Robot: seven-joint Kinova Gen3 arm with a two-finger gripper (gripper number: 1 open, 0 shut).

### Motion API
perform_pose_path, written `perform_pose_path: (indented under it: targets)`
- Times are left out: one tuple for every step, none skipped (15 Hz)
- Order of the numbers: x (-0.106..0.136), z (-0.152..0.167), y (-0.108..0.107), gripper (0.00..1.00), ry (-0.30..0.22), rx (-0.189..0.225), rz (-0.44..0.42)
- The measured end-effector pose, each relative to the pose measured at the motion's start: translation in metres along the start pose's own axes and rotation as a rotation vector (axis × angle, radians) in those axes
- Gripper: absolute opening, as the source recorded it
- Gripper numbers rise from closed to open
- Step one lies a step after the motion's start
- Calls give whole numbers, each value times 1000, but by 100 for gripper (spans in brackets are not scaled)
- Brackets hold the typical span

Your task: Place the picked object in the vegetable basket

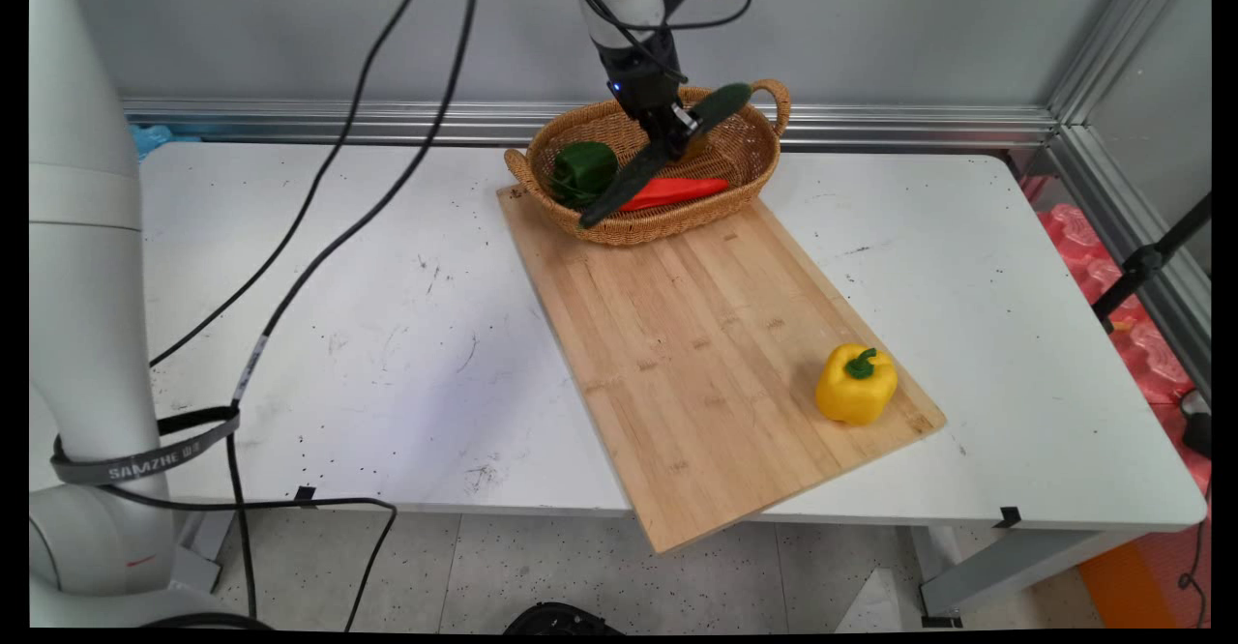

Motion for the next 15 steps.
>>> perform_pose_path:
  targets:
    - [2, 7, 1, 0, -12, 0, -6]
    - [3, 10, 2, 0, -18, -1, -9]
    - [5, 16, 4, 0, -27, -1, -13]
    - [6, 21, 5, 0, -38, -1, -17]
    - [8, 26, 6, 0, -47, -1, -21]
    - [9, 29, 7, 0, -52, 0, -23]
    - [10, 32, 7, 0, -59, 1, -25]
    - [11, 36, 8, 0, -64, 1, -25]
    - [13, 39, 9, 100, -70, 2, -25]
    - [14, 42, 9, 100, -74, 2, -25]
    - [15, 45, 9, 100, -77, 2, -23]
    - [17, 47, 10, 100, -78, 1, -21]
    - [19, 49, 10, 100, -78, 0, -19]
    - [19, 50, 10, 100, -78, -1, -19]
    - [21, 51, 10, 100, -77, -1, -17]
